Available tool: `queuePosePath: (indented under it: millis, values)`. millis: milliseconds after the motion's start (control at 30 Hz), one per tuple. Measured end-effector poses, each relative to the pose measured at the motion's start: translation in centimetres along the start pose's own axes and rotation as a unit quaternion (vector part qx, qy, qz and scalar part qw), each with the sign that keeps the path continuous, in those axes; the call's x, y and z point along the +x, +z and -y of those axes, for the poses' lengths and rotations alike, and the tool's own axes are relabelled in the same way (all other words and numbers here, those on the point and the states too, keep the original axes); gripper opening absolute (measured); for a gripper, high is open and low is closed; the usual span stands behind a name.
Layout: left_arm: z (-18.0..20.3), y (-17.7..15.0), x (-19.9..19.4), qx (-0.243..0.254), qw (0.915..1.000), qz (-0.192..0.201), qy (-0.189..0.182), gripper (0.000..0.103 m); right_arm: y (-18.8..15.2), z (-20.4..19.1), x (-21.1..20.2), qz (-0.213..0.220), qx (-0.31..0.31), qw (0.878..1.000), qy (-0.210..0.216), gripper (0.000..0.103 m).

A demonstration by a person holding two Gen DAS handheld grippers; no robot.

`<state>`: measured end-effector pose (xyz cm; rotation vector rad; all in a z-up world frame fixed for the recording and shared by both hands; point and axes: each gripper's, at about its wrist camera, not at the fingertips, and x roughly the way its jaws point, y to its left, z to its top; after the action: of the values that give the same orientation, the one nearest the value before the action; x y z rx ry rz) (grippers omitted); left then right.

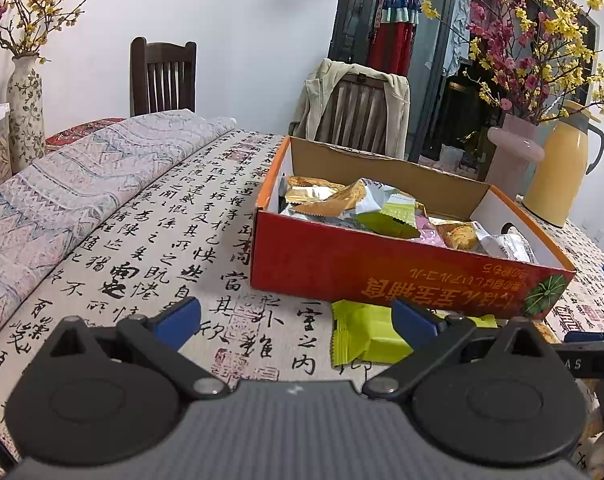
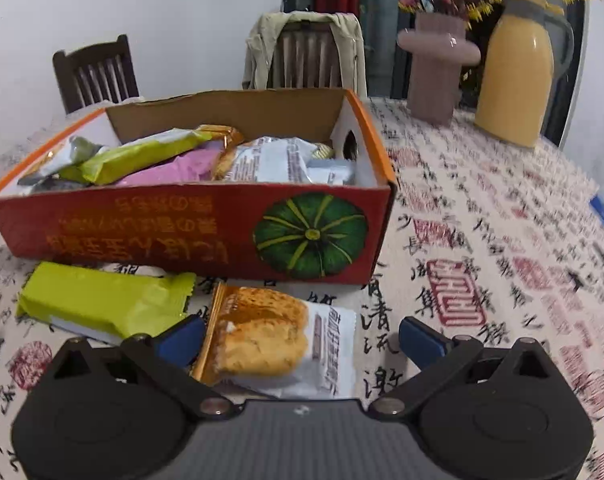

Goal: Organize snacks
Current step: 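Grasp the biscuit packet with the right gripper, then grasp the lime-green bar with the left gripper while the right holds its biscuit packet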

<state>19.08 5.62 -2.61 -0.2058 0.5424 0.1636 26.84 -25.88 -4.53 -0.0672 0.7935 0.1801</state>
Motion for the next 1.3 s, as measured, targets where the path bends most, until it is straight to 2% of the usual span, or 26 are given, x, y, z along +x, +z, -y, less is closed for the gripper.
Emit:
queuePosePath:
  millis: [333, 367, 433, 467, 533, 600, 700, 967, 1133, 1300]
  values:
    - [0.0, 0.0, 0.0, 0.0, 1.0, -0.002, 0.001, 0.103, 0.0, 0.0, 0.2, 0.002, 0.003, 1.0, -0.003, 0.103]
    - [0.0, 0.0, 0.1, 0.0, 1.0, -0.003, 0.001, 0.103, 0.0, 0.1, 0.2, 0.002, 0.003, 1.0, 0.001, 0.101]
    - [0.0, -0.1, 0.1, 0.0, 1.0, -0.004, 0.002, 0.103, 0.0, 0.1, -0.2, 0.009, 0.001, 1.0, 0.003, 0.085]
    - [0.1, -0.1, 0.2, 0.0, 1.0, -0.005, 0.003, 0.103, 0.1, 0.1, -0.5, 0.013, 0.0, 1.0, 0.005, 0.071]
    - [0.1, -0.1, 0.3, 0.0, 1.0, -0.007, 0.004, 0.103, 0.1, 0.3, -1.0, 0.018, 0.003, 1.0, 0.013, 0.066]
    - [0.1, -0.1, 0.4, 0.0, 0.9999, -0.008, 0.005, 0.103, -0.1, 0.5, -1.4, 0.024, 0.004, 1.0, 0.017, 0.054]
    - [0.1, -0.1, 0.5, 0.0, 0.9999, -0.01, 0.008, 0.103, -0.3, 0.9, -2.7, 0.044, 0.006, 0.999, 0.022, 0.049]
    - [0.2, -0.1, 0.7, 0.005, 0.9998, -0.013, 0.017, 0.103, -1.4, 3.1, -5.5, 0.103, 0.017, 0.995, 0.0, 0.048]
    - [0.4, -0.2, 0.9, 0.009, 0.9995, -0.016, 0.026, 0.103, -1.8, 4.8, -5.1, 0.111, 0.056, 0.992, 0.006, 0.048]
    - [1.1, 0.0, 0.7, 0.029, 0.9985, -0.016, 0.045, 0.103, -2.4, 5.2, -4.9, 0.121, 0.063, 0.991, 0.012, 0.048]
